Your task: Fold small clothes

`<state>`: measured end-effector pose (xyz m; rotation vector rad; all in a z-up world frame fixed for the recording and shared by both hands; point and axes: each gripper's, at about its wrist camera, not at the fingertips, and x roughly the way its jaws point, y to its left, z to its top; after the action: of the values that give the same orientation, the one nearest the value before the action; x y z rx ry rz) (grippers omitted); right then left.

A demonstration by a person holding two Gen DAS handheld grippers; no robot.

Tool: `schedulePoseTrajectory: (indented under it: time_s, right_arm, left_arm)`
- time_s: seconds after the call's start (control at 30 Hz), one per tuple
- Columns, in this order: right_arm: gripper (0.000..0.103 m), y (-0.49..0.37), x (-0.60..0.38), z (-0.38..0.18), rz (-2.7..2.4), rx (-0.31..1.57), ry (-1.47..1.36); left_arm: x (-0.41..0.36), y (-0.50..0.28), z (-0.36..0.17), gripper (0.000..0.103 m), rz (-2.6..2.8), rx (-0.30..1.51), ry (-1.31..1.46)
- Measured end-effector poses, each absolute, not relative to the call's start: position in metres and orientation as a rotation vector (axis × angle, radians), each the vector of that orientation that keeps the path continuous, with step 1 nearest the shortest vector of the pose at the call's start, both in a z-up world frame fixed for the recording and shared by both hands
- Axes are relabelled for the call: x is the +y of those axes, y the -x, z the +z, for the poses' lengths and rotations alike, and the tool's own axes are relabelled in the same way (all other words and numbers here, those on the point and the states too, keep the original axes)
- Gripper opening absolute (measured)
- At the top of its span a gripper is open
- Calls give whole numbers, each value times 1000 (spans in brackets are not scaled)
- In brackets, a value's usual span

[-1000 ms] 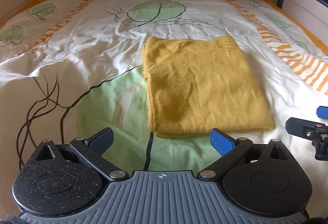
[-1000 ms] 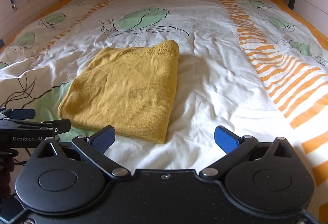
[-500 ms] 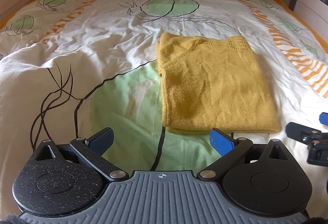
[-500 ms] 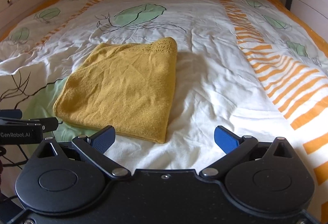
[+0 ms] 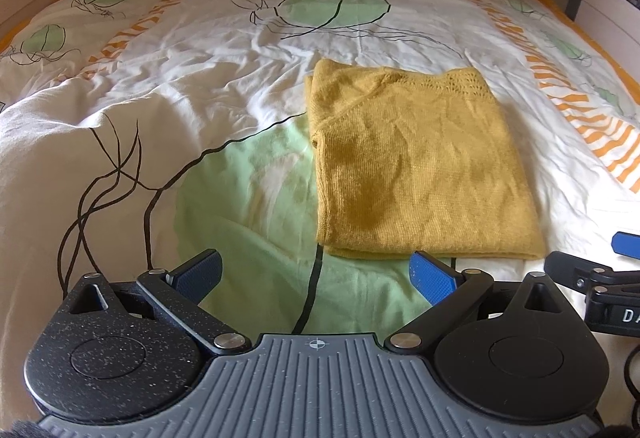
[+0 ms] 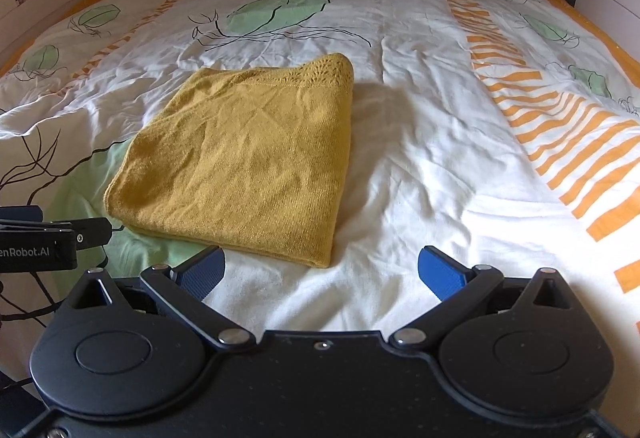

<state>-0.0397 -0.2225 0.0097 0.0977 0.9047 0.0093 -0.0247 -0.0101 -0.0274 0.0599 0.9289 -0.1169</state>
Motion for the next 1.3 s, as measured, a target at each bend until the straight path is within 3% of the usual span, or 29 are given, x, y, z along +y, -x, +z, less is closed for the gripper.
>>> schedulePoseTrajectory:
  time_s: [1.3]
  right_arm:
    - [102,27,-226,-6,7,952,-157]
  left_arm:
    - [-8,12,-39,101,-106,999,-37]
